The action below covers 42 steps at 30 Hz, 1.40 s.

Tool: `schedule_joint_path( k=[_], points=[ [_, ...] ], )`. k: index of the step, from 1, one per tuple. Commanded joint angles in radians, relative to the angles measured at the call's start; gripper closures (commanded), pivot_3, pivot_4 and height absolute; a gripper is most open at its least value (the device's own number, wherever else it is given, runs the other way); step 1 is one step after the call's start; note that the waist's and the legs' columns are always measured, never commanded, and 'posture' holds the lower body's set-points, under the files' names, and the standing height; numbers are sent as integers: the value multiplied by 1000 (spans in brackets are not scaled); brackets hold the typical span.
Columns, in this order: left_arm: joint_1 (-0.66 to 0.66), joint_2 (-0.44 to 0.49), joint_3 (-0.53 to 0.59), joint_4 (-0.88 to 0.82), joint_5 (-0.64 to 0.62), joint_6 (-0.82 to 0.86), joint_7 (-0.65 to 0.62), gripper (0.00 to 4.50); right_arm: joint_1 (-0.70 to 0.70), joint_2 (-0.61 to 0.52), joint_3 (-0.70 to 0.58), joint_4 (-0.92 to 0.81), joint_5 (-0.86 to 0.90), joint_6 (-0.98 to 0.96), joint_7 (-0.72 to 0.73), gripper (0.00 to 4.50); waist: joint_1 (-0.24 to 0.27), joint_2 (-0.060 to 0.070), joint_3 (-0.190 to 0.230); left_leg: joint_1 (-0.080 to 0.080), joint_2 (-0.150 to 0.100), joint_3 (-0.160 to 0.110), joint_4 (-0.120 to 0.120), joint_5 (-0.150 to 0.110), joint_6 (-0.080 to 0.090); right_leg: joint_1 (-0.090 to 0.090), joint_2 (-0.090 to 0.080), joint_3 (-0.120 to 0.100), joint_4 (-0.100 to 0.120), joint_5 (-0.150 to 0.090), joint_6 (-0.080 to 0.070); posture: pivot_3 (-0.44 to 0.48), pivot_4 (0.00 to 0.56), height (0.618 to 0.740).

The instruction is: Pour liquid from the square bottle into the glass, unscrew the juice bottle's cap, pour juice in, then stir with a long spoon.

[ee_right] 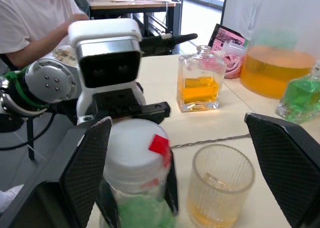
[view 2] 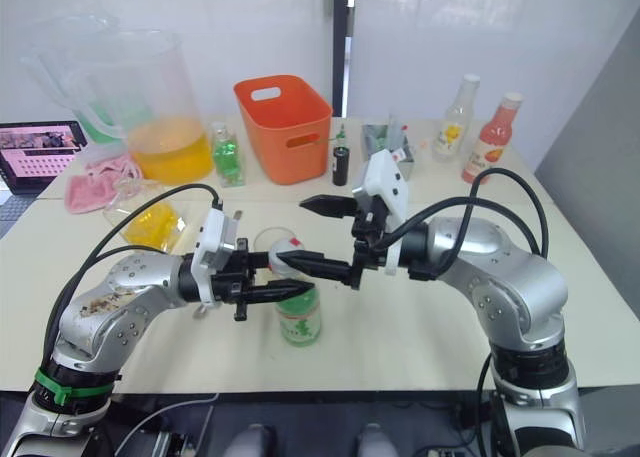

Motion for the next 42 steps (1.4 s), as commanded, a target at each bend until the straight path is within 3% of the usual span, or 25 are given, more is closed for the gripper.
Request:
schedule_joint_path(
  k=[1, 11, 20, 25, 30, 34, 37, 42],
  points=[
    [2, -8, -57, 34, 2, 10, -49, 3045, 20, 6, -20, -118, 49, 65, -119, 0, 3, 0, 0, 0, 0, 0, 0, 0, 0, 0, 0, 0, 0, 0, 0, 0, 150, 703],
    [-16, -11, -67, 56, 15, 0, -73, 3046, 33, 8, -12, -168, 121, 118, -241, 0, 3, 0, 0, -1, 0, 0, 0, 0, 0, 0, 0, 0, -1, -3, -6, 0, 150, 703],
    [-6, -11, -65, 34, 11, 7, -66, 3046, 44, -13, 18, -175, 141, 114, -263, 2804, 3, 0, 0, -1, 0, 0, 0, 0, 0, 0, 0, 0, -1, -3, -6, 0, 150, 703],
    [21, -3, -54, 80, 36, -46, -89, 3046, 35, -48, 46, -149, 138, 106, -212, 2828, 2, 0, -1, -1, 0, 0, 0, 0, 0, 1, 0, 0, -1, -3, -6, 0, 150, 703],
    [42, 4, -44, 96, 45, -79, -89, 3046, -14, -108, 93, -51, 85, 5, -43, 2828, 2, 0, -3, 0, 0, 0, 0, 0, 0, 1, 0, 0, -2, -4, -6, 0, 150, 703],
    [68, 14, -33, 63, 39, -80, -68, 3046, -93, -151, 165, 103, 25, -147, 233, 2828, 0, 0, -3, 0, 0, 0, 0, 0, 0, 1, 0, 0, -2, -4, -6, 0, 150, 703],
    [86, 15, -25, 24, 28, -64, -44, 3047, -162, -144, 228, 243, -29, -274, 445, 2828, -1, 0, -3, 0, 0, 0, 0, 0, 0, 1, 0, 0, -2, -4, -6, 0, 150, 703],
    [103, 20, -23, -15, 19, -47, -16, 3055, -274, -95, 304, 438, -123, -438, 680, 2828, -1, 0, -3, 0, 0, 0, 0, 0, 1, 1, 0, 0, -2, -4, -6, 0, 150, 703]
  ],
)
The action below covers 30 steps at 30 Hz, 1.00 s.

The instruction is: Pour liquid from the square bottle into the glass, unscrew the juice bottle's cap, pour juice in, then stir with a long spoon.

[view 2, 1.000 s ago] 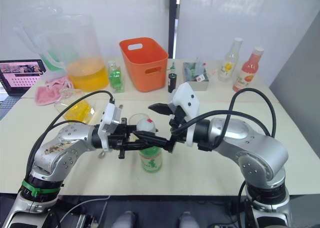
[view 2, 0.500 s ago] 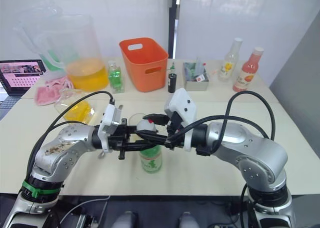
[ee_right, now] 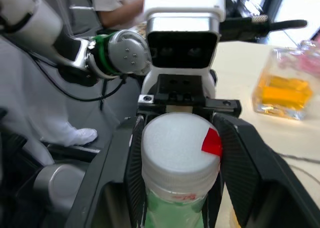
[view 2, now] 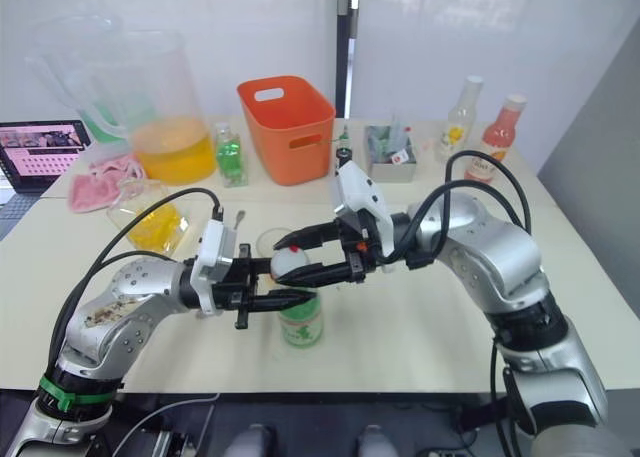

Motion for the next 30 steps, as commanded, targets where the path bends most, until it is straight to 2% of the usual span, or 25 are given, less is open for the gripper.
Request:
schedule_joint_path(
  k=[1, 5, 6, 8, 12, 13, 18, 24, 30],
  points=[
    [46, 18, -22, 7, -3, 58, 7, 3055, -84, 16, 39, 105, -64, -102, 177, 2828, 0, 0, 0, 0, 0, 0, 0, 0, 0, 0, 0, 0, 0, 0, 0, 0, 150, 703],
    [58, 23, -18, -1, -5, 58, 19, 3055, -177, 46, 67, 224, -121, -143, 274, 2828, -1, 0, 0, 0, 0, 0, 0, 0, 0, 0, 0, 0, 1, 1, 1, 0, 150, 703],
    [62, 25, -16, -4, -6, 57, 20, 3055, -193, 53, 67, 245, -132, -159, 292, 2028, -1, 0, 0, 0, 0, 0, 0, 0, 0, 0, 0, 0, 1, 1, 1, 0, 150, 703],
    [72, 28, -16, -6, -6, 52, 21, 3056, -210, 61, 66, 269, -147, -183, 317, 1545, -1, 0, 0, 0, 0, 0, 0, 0, 0, 0, 0, 0, 1, 1, 1, 0, 150, 703],
    [80, 31, -16, -7, -7, 48, 20, 3065, -223, 61, 39, 275, -138, -172, 321, 177, -1, 0, 0, 0, 0, 0, -1, 0, 0, -1, 0, 0, 1, 1, 1, 0, 150, 703],
    [81, 31, -16, -8, -8, 49, 20, 3065, -224, 60, 30, 272, -134, -164, 317, 4, -1, 0, 0, 0, 0, 0, -1, 0, 0, -1, 0, 0, 1, 1, 2, 0, 150, 703],
    [85, 28, -23, -8, -6, 43, 15, 3065, -169, 42, -63, 135, -60, -56, 205, 0, -1, 0, 0, 0, 0, 0, -1, 0, 0, -1, 0, 0, 3, 2, 3, 0, 150, 703],
    [75, 19, -44, 20, -1, 26, -17, 3065, 37, 25, -213, -177, 61, 193, -144, 0, 2, 0, 0, 1, 0, 0, -1, 0, -1, -1, 0, 0, 3, 1, 2, 0, 150, 703],
    [47, 8, -60, 53, 4, 20, -43, 3065, 169, 50, -280, -393, 138, 365, -457, 0, 1, 1, -1, 2, 0, 0, -1, 0, -1, 0, 0, 0, 3, -1, 0, 0, 150, 703]
  ],
)
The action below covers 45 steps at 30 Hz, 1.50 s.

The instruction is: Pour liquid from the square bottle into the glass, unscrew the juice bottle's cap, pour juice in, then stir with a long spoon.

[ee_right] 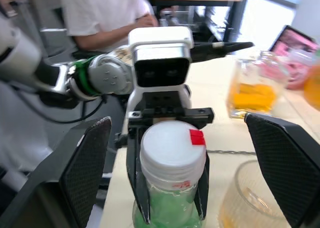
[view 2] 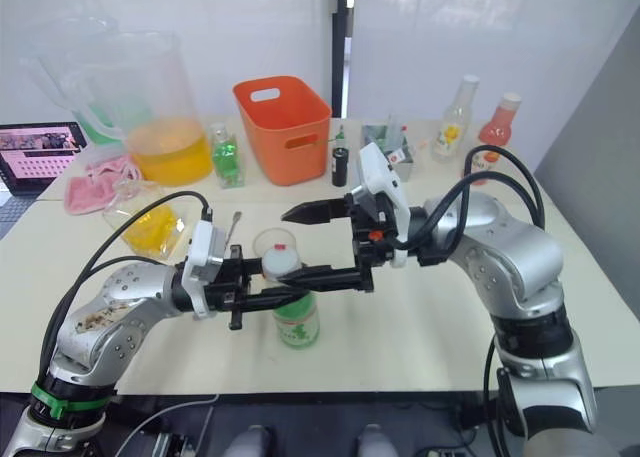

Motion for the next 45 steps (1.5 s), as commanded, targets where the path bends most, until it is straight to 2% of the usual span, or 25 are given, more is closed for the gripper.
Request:
schedule_joint_path(
  k=[1, 7, 13, 15, 22, 25, 29, 33, 35, 41, 45],
  points=[
    [28, 1, -69, 39, 17, 24, -43, 3065, 33, 12, -49, -115, 55, 78, -161, 0, 0, 0, 0, 0, 0, 0, 0, 0, 0, 0, 0, 0, 0, 0, 0, 0, 150, 703],
    [-39, -20, -92, 92, 20, 32, -76, 3065, 99, 54, -74, -248, 80, 146, -404, 0, 3, 0, 0, 0, 0, 0, 1, 0, 0, 1, 0, 0, -1, 0, -1, 0, 150, 703],
    [-79, -29, -103, 114, 22, 40, -91, 3066, 122, 63, -77, -285, 118, 185, -514, 0, 4, 0, 0, -1, 0, 0, 1, 0, 0, 1, -1, 0, -2, 0, 0, 0, 150, 703],
    [-85, -30, -104, 120, 23, 39, -96, 3066, 126, 61, -71, -288, 125, 185, -531, 526, 5, 0, 0, -1, 0, 0, 1, 0, 0, 1, -1, 0, -2, 0, 0, 0, 150, 703],
    [-88, -30, -104, 129, 27, 33, -101, 3080, 142, 52, -57, -292, 146, 176, -561, 2829, 4, 0, 0, -1, 0, 0, 2, 0, 0, 1, -1, 0, -3, 0, 0, 0, 150, 703],
    [-87, -27, -100, 126, 28, 35, -98, 3080, 144, 47, -49, -285, 148, 167, -550, 2850, 4, 0, 0, -1, 0, 0, 2, 0, 0, 1, -1, 0, -3, 0, 0, 0, 150, 703],
    [-83, -23, -93, 123, 31, 35, -89, 3080, 136, 17, -8, -247, 144, 129, -443, 2850, 4, 0, 0, -1, 0, 0, 2, 0, 0, 1, -1, 0, -3, 0, 0, 0, 150, 703],
    [-71, -21, -81, 107, 31, 39, -69, 3081, 137, -49, 80, -145, 42, -28, -214, 2850, 4, 0, -1, -1, 0, 0, 2, 0, 0, 2, -1, 0, -3, 0, -1, 0, 150, 703],
    [-55, -14, -75, 80, 25, 50, -57, 3081, 93, -77, 138, -22, -21, -148, -21, 2850, 1, 0, -1, -1, 0, 0, 2, 0, 0, 2, -1, 0, -4, 0, 0, 0, 150, 703],
    [-24, 1, -62, 59, 27, 46, -42, 3082, -53, -80, 258, 272, -140, -368, 366, 2850, -1, 0, -2, 0, 0, 0, 1, 0, 0, 3, 0, 0, -4, 0, 0, 0, 150, 703],
    [5, 9, -49, 50, 29, 36, -36, 3082, -157, -31, 304, 466, -215, -496, 524, 2850, -3, 0, -4, 2, 0, 0, 0, 0, 0, 3, 0, 0, -3, 0, 0, 0, 150, 703]
  ],
)
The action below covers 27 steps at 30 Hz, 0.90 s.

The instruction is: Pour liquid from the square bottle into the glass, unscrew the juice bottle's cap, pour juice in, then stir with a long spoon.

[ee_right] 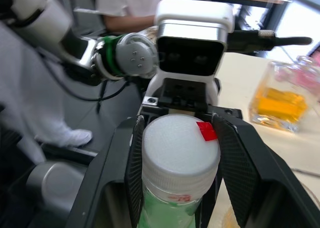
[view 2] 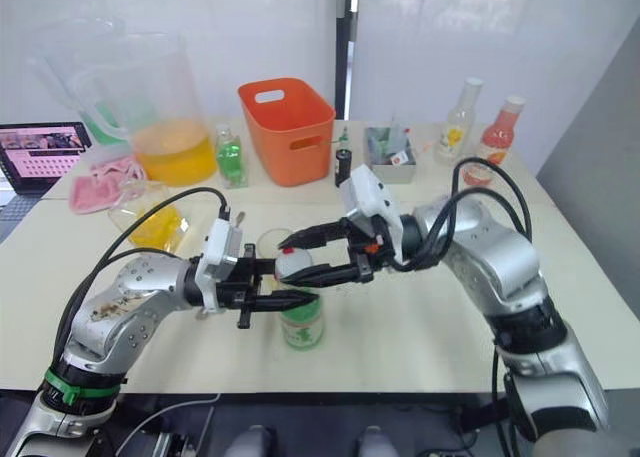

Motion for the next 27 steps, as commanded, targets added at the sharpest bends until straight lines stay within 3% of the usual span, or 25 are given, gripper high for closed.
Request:
schedule_joint_path(
  k=[1, 7, 9, 14, 15, 19, 22, 27],
  points=[
    [58, 19, -16, 26, 7, 27, -11, 3082, -34, 5, 64, 116, -100, -80, 144, 2850, 0, 0, 0, 0, 0, 0, 0, 0, 0, 0, 0, 0, 0, 0, 0, 0, 150, 703],
    [89, 24, -12, 33, 17, 0, -22, 3083, -129, 37, 58, 193, -98, -58, 218, 2850, 0, 0, -1, 1, 0, 0, -1, 0, 0, 0, 0, 0, 1, 0, 0, 0, 150, 703],
    [91, 24, -13, 35, 17, -4, -22, 3083, -136, 40, 51, 188, -93, -51, 217, 1804, 0, 0, -1, 1, 0, 0, -1, 0, 0, 0, 0, 0, 2, 0, 0, 0, 150, 703],
    [98, 19, -21, 22, 12, -5, -16, 3083, -75, 27, -56, 97, -8, 77, 102, 120, 2, 0, -1, 0, 0, 0, -1, 0, 0, -1, 0, 0, 2, 0, 0, 0, 150, 703],
    [98, 17, -21, 20, 9, -4, -14, 3083, -52, 23, -78, 71, 6, 100, 78, 0, 2, 0, -1, 0, 0, 0, -1, 0, 0, -1, 0, 0, 2, 0, 0, 0, 150, 703],
    [92, 13, -24, 10, -1, 8, -8, 3086, 79, 21, -216, -108, 83, 213, -135, 0, 3, 0, -1, 0, 0, 0, -3, 0, 0, -2, 0, 0, 2, 0, 0, 0, 150, 703],
    [87, 12, -27, 11, -6, 13, -6, 3091, 123, 24, -260, -188, 134, 277, -217, 0, 0, 0, -1, 1, 0, 0, -4, 0, 0, -2, 0, 0, 2, 0, 2, 0, 150, 703],
    [31, -9, -52, 37, -4, 35, -3, 3091, 281, 75, -341, -469, 234, 411, -562, 0, 6, 0, -1, 2, 0, 0, -6, 0, 0, -1, 0, 0, 2, -1, 2, 0, 150, 703]
  ],
)
